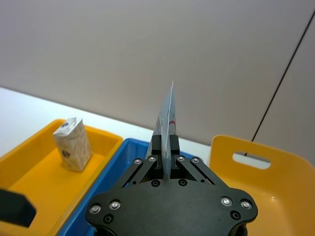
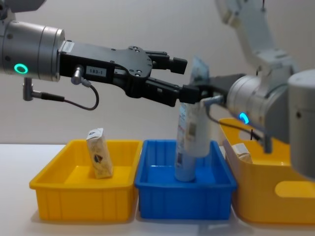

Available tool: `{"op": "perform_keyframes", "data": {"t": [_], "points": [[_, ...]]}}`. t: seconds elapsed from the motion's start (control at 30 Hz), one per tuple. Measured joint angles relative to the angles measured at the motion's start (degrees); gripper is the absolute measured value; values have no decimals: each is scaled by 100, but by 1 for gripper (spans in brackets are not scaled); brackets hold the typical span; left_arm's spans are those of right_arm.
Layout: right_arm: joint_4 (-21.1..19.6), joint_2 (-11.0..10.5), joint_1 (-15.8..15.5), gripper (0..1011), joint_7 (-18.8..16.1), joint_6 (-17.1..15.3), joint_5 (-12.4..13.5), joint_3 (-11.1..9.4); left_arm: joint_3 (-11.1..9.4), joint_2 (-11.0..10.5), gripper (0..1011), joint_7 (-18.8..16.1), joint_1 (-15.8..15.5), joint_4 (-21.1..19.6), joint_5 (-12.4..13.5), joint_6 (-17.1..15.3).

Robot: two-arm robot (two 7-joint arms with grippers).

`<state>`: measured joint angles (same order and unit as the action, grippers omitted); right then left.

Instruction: Bimanual collaborative sorting of washing and personal care products

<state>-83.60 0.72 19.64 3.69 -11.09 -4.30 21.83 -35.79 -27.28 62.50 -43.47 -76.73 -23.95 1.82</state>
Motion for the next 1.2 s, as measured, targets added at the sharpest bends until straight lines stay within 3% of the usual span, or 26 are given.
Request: {"op": "perform_keyframes", "data": {"t": [0.27,0.63,0.9,1.2], "points": [[-470,-105,-110,52,37,-52,27,-276,0,0,1001,0,0,1,0,0],[-772,-225,-182,52,183,-80,49,-704,0,0,1001,0,0,0,0,0],[-629,-236,-127,52,376,-71,27,-992,0,0,1001,0,0,0,0,0],[-110,-193,80,52,568,-13,-65,-1204,0,0,1001,0,0,0,0,0]]}}
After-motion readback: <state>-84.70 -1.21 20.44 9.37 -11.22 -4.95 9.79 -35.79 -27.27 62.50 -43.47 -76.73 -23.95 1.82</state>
